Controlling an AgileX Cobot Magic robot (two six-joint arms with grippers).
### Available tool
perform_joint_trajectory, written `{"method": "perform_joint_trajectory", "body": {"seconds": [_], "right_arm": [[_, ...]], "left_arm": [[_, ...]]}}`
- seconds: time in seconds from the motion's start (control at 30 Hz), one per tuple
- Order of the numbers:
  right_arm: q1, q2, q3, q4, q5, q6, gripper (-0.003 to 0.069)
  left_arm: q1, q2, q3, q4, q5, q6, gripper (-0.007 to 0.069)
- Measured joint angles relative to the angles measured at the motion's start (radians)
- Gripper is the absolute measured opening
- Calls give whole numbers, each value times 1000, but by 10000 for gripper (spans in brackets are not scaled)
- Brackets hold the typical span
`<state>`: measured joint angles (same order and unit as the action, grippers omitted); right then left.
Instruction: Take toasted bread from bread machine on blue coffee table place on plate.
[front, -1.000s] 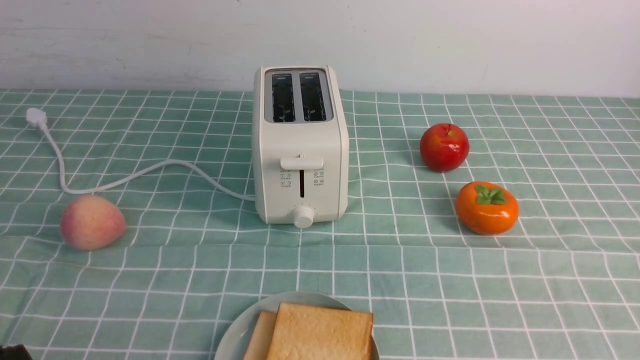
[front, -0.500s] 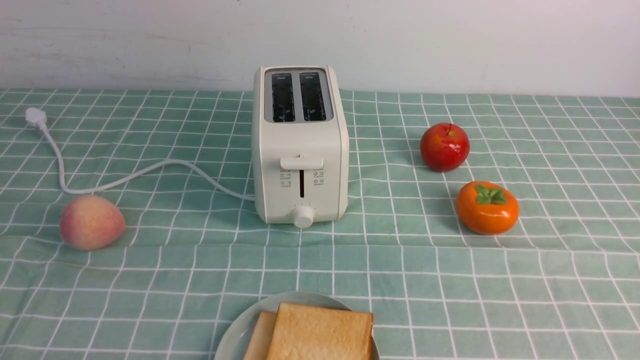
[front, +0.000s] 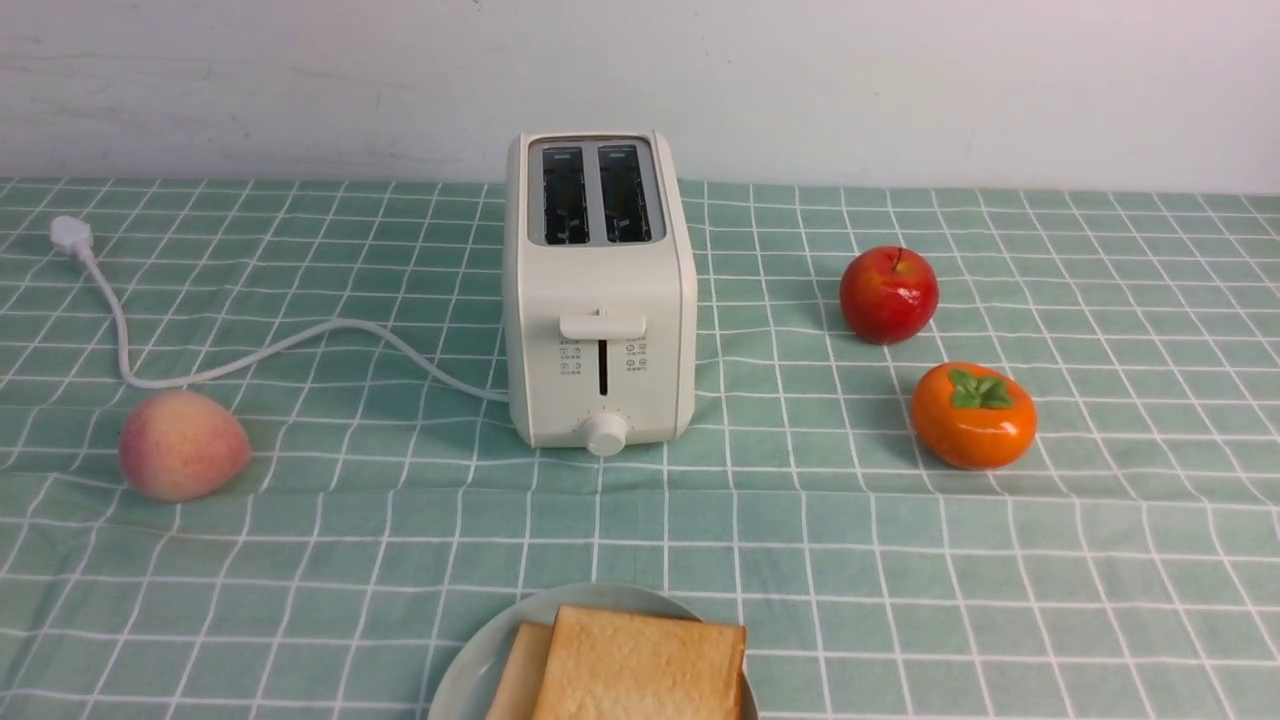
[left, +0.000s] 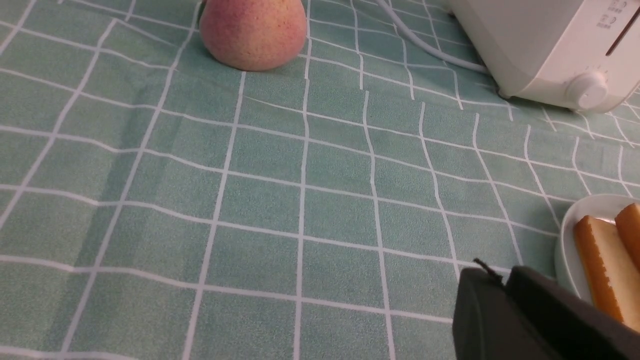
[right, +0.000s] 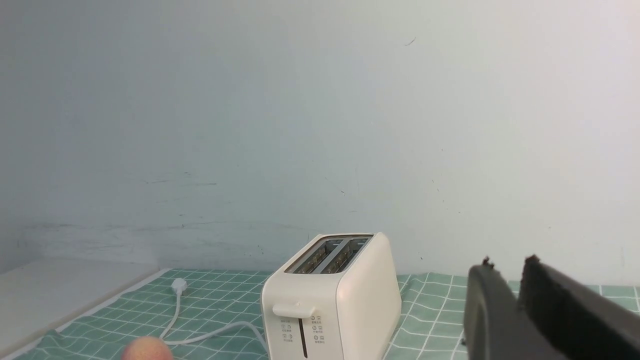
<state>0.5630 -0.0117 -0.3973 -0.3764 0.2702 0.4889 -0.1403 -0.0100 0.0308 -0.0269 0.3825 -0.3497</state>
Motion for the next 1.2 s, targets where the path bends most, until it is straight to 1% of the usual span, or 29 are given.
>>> {"method": "perform_joint_trajectory", "body": {"seconds": [0.8, 0.83, 0.93, 0.97, 1.0, 1.1, 1.2], "right_arm": [[0, 0, 0, -1, 0, 0, 119], [0, 0, 0, 13, 0, -3, 121], [0, 0, 8, 126, 1, -79, 125], [0, 0, 27, 200, 2, -144, 125], [0, 0, 30, 211, 4, -153, 125], [0, 0, 82, 344, 7, -292, 129], [0, 0, 119, 376, 4, -334, 132]], "left_arm": [[0, 0, 0, 0, 0, 0, 74], [0, 0, 0, 0, 0, 0, 74], [0, 0, 0, 0, 1, 0, 78], [0, 0, 0, 0, 1, 0, 81], [0, 0, 0, 0, 1, 0, 81], [0, 0, 0, 0, 1, 0, 84], [0, 0, 0, 0, 1, 0, 86]]}}
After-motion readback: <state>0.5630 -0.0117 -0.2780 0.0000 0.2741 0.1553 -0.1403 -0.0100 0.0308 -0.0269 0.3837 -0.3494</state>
